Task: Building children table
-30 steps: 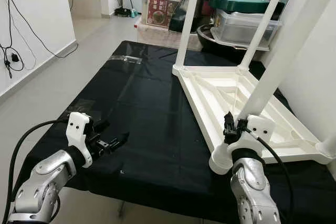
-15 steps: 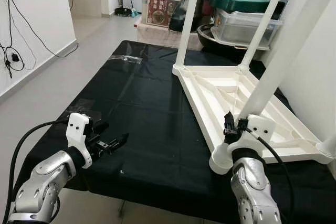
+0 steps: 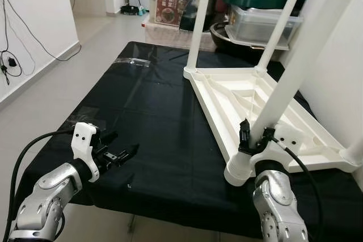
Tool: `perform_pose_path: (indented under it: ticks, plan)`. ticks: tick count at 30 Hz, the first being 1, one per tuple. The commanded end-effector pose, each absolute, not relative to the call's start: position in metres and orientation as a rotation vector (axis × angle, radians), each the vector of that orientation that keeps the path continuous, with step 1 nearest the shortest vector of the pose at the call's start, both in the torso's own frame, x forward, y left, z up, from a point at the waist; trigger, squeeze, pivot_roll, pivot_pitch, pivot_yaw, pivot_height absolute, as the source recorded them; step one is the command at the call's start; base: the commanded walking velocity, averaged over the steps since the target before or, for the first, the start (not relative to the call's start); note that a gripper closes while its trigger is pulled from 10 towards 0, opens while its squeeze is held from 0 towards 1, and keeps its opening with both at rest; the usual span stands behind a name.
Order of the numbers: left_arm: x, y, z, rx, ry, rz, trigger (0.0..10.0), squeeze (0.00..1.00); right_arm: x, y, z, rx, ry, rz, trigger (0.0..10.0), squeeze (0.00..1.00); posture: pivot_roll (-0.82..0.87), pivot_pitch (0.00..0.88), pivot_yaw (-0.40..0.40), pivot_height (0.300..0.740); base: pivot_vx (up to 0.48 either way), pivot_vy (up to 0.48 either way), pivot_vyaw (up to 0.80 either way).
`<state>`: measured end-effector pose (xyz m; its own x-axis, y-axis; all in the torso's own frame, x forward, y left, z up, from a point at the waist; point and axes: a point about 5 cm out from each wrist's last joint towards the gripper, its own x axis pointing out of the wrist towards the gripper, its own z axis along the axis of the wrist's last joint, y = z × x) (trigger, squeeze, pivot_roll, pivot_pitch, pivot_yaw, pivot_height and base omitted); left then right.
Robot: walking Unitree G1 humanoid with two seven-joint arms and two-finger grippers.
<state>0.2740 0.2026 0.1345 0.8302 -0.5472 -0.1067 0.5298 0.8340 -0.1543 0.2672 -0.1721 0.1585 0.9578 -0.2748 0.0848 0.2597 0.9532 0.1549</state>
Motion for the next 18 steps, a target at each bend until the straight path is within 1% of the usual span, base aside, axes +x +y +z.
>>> perform_pose_path:
  ticks: [1, 6, 9, 11, 14, 17, 18]
  plan:
    - [0.274, 0.200, 0.132, -0.115, 0.157, -0.580, 10.0, 0.00, 0.264, -0.192, 0.165, 0.151, -0.127, -0.364, 10.0, 1.00, 0.09, 0.000, -0.078, 0.740, 0.000, 0.000, 0.00]
    - [0.275, 0.200, 0.132, -0.115, 0.158, -0.586, 10.0, 0.00, 0.265, -0.196, 0.182, 0.167, -0.189, -0.280, 10.0, 1.00, 0.08, 0.000, -0.074, 0.740, 0.000, 0.000, 0.00]
    - [0.275, 0.199, 0.132, -0.116, 0.158, -0.590, 10.0, 0.00, 0.267, -0.200, 0.190, 0.134, -0.212, -0.217, 10.0, 1.00, 0.08, 0.000, -0.074, 0.740, 0.000, 0.000, 0.00]
    - [0.276, 0.198, 0.132, -0.117, 0.157, -0.595, 10.0, 0.00, 0.271, -0.210, 0.191, 0.089, -0.192, -0.184, 10.0, 1.00, 0.07, 0.000, -0.074, 0.740, 0.000, 0.000, 0.00]
    - [0.276, 0.197, 0.132, -0.118, 0.156, -0.597, 10.0, 0.00, 0.272, -0.215, 0.191, 0.072, -0.179, -0.172, 10.0, 1.00, 0.07, 0.000, -0.076, 0.740, 0.000, 0.000, 0.00]
    - [0.276, 0.196, 0.132, -0.120, 0.156, -0.600, 10.0, 0.00, 0.275, -0.220, 0.191, 0.049, -0.154, -0.123, 10.0, 1.00, 0.07, 0.000, -0.079, 0.740, 0.000, 0.000, 0.00]
    - [0.276, 0.196, 0.131, -0.121, 0.157, -0.601, 10.0, 0.00, 0.277, -0.222, 0.189, 0.041, -0.128, -0.075, 10.0, 1.00, 0.07, 0.000, -0.081, 0.740, 0.000, 0.000, 0.00]
